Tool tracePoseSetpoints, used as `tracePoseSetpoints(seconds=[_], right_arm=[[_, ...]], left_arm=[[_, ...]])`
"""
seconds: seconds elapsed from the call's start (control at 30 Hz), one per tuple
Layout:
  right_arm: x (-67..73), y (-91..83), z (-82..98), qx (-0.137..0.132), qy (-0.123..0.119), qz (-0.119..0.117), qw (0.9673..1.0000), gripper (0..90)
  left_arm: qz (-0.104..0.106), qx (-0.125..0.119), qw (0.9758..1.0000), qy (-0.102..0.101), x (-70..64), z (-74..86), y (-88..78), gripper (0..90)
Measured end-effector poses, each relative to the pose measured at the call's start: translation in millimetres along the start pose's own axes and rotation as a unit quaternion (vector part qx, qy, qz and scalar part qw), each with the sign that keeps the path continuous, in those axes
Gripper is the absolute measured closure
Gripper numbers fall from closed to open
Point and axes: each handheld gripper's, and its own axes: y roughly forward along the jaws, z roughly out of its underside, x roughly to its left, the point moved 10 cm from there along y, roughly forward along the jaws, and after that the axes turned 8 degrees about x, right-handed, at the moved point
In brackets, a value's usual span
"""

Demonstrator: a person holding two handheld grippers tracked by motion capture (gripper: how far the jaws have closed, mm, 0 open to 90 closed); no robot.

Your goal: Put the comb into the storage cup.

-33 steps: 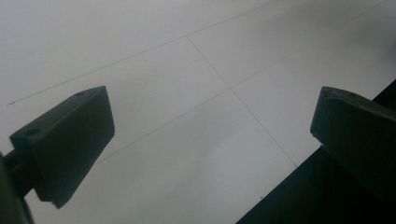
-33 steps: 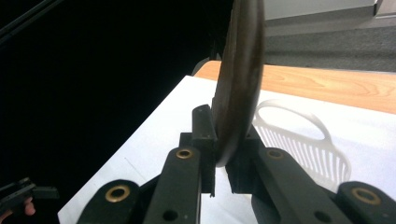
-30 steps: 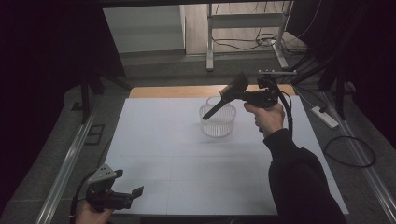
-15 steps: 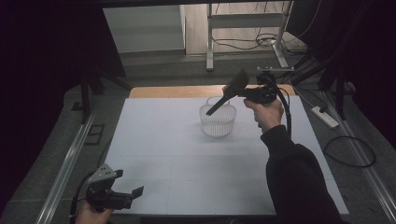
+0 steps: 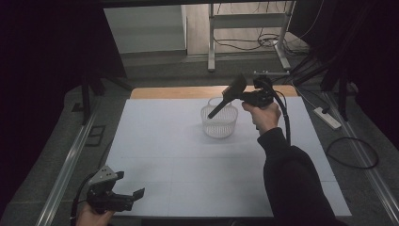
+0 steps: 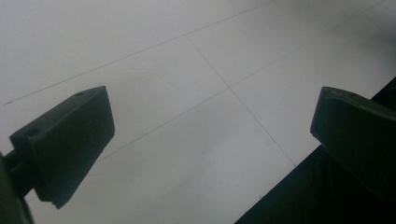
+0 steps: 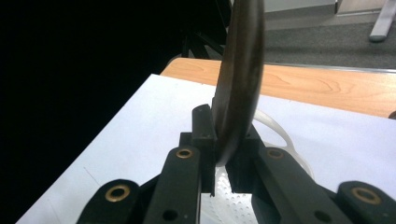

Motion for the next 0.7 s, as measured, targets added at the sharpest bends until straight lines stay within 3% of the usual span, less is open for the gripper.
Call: tracePoseSetpoints(seconds=[0.7], right_arm=[[-17.3, 24.5, 23.7, 0.019, 0.015, 0.008, 0.9997, 83.4]], left_arm=[[0.001, 0.001, 1.0, -0.001, 0.0, 0.2, 0.1, 0.0]])
